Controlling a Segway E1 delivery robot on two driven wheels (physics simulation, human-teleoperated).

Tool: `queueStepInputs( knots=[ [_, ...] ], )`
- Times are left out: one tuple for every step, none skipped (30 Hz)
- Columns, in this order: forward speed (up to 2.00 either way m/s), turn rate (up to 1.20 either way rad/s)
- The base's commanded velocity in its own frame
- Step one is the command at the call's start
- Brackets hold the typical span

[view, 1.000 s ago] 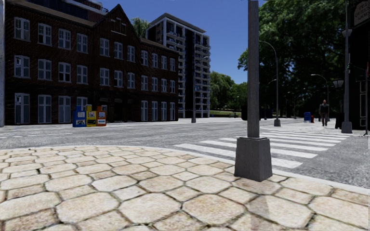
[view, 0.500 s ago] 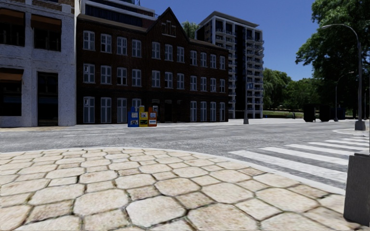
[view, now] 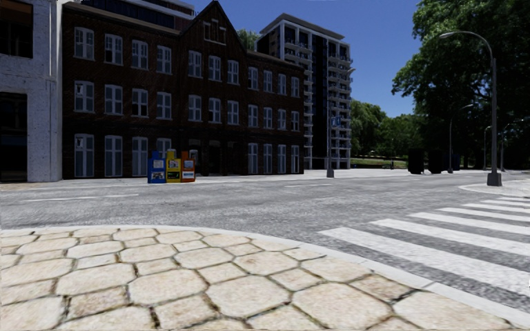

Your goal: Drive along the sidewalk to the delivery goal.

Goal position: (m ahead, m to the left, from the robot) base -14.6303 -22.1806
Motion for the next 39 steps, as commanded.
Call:
queueStepInputs(
  knots=[
    [1.42,-0.70],
    [1.42,-0.70],
    [1.41,-0.75],
    [1.41,-0.77],
    [1.44,-0.77],
    [1.52,-0.77],
    [1.52,-0.77],
    [1.56,-0.77],
    [1.57,-0.77],
    [1.57,-0.77],
    [1.58,-0.77],
    [1.58,-0.77],
    [1.58,-0.77],
    [1.58,-0.77],
    [1.58,-0.77],
    [1.58,-0.77],
    [1.58,-0.77],
    [1.58,-0.76],
    [1.58,-0.76],
    [1.58,-0.71],
    [1.58,-0.66],
    [1.58,-0.66],
    [1.58,-0.64],
    [1.58,-0.63],
    [1.58,-0.63],
    [1.58,-0.62],
    [1.58,-0.62],
    [1.58,-0.62],
    [1.58,-0.62],
    [1.58,-0.62],
    [1.58,-0.62],
    [1.58,-0.62],
    [1.58,-0.62],
    [1.58,-0.62],
    [1.58,-0.62],
    [1.58,-0.62],
    [1.58,-0.62],
    [1.58,-0.62],
    [1.58,-0.62]
  ],
)
